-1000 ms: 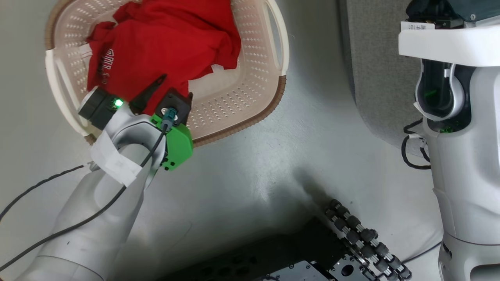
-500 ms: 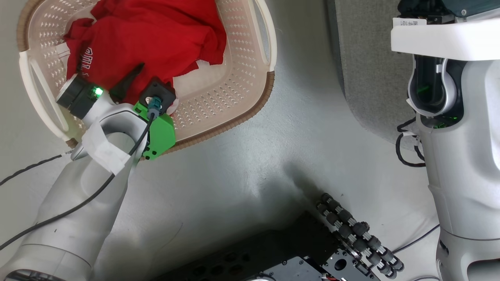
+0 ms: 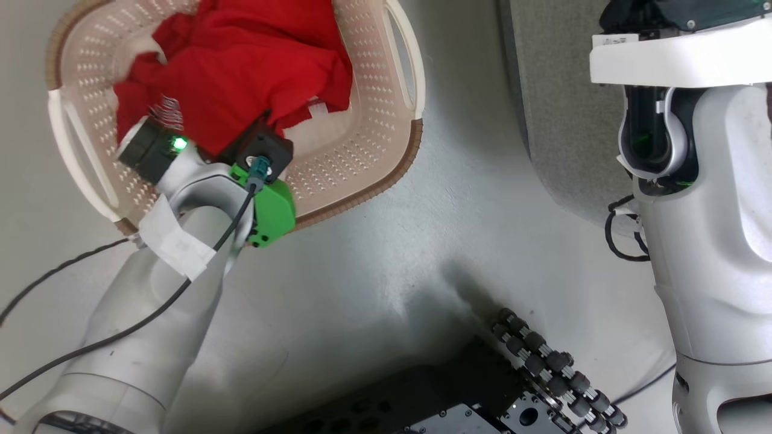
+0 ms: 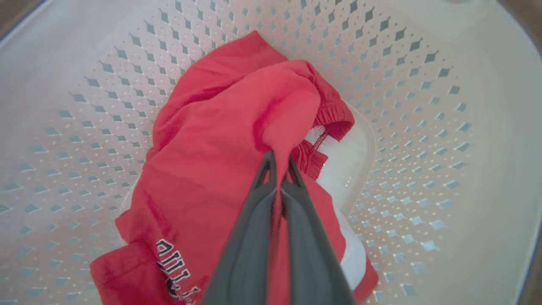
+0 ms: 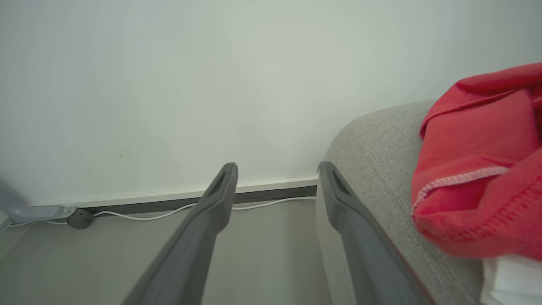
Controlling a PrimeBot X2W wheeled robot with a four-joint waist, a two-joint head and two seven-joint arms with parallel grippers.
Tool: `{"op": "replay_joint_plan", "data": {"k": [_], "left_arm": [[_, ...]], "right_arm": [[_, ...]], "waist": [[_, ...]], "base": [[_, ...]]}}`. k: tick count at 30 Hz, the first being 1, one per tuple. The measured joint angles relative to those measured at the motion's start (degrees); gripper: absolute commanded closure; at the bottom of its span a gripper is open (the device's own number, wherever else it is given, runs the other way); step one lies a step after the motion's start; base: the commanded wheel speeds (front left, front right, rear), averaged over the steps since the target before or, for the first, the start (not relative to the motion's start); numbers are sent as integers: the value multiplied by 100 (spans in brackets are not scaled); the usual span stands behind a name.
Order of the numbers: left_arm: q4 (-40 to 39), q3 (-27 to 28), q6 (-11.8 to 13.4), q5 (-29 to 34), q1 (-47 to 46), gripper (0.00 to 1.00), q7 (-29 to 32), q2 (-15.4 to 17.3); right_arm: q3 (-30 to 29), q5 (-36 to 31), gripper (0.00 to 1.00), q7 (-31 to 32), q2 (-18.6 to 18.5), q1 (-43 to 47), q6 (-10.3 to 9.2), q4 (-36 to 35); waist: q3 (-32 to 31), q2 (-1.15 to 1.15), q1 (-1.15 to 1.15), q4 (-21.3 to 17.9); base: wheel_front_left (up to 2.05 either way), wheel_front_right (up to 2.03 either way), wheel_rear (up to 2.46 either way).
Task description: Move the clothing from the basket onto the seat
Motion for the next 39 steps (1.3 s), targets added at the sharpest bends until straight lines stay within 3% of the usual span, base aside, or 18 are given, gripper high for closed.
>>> {"op": "replay_joint_plan", "data": {"k": [18, 39], "left_arm": [[-289, -16, -266, -840, 158, 100, -399, -250], [-1234, -31, -298, -2227, 622, 100, -448, -266]], "right_arm": [[-87, -219, 0, -1, -198, 574, 141, 838], [-67, -290, 0, 0, -278, 1402, 366, 1493]], "waist": [[-1067, 0, 0, 460], [-2729, 0, 0, 1311]], "base": [[0, 0, 0], [0, 0, 0]]}}
